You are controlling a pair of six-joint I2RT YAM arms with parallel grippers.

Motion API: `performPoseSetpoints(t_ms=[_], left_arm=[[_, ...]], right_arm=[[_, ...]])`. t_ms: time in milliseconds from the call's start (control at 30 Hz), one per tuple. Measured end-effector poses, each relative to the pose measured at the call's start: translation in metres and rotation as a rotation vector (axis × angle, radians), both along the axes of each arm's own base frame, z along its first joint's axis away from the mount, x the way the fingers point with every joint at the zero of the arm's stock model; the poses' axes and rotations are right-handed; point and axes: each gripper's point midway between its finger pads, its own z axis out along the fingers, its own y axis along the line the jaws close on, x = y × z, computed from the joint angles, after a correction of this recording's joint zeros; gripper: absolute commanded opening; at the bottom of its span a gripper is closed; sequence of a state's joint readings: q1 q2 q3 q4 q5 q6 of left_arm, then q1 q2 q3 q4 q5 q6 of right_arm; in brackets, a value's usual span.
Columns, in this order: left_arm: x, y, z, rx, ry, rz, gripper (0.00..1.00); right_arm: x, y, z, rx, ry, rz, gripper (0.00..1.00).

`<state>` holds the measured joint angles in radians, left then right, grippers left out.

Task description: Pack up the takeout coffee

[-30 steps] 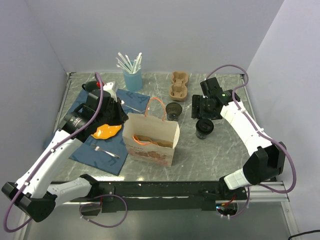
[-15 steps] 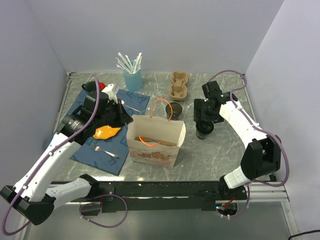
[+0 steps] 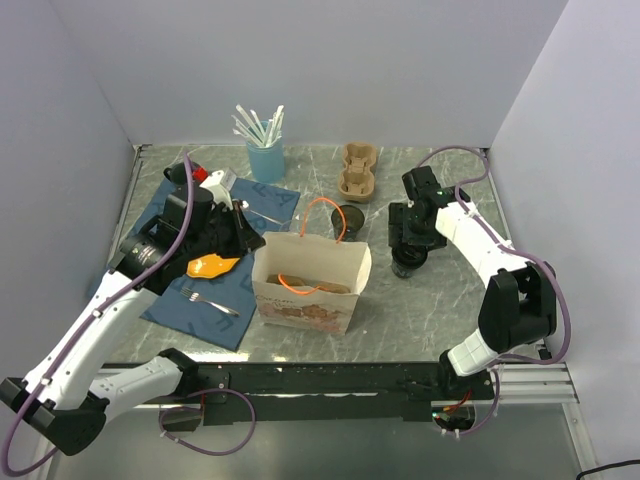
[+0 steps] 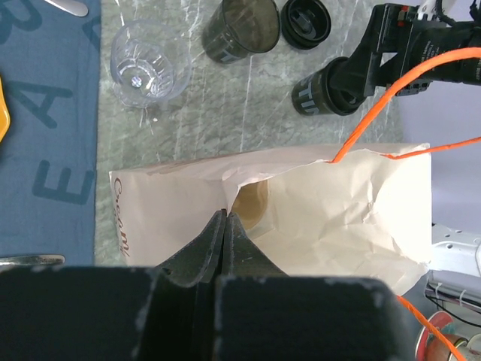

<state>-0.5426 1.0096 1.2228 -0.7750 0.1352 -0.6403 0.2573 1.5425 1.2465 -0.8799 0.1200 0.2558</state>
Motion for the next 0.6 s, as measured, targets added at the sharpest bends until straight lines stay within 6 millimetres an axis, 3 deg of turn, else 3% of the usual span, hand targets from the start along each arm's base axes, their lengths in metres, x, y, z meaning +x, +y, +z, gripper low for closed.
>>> performPoseSetpoints(t_ms=[433, 600], left_arm=[[-0.004, 0.0025, -0.0012, 0.002, 0.002, 0.0, 0.01], [-0.0054, 0.0034, -0.0017, 0.002, 0.003, 0.0, 0.01]], right_arm=[[-0.0004, 0.0013, -0.0078, 0.008, 0.005, -0.011, 0.79], [0.0007, 0.0002, -0.0079, 0.003, 0.001, -0.018, 0.65]])
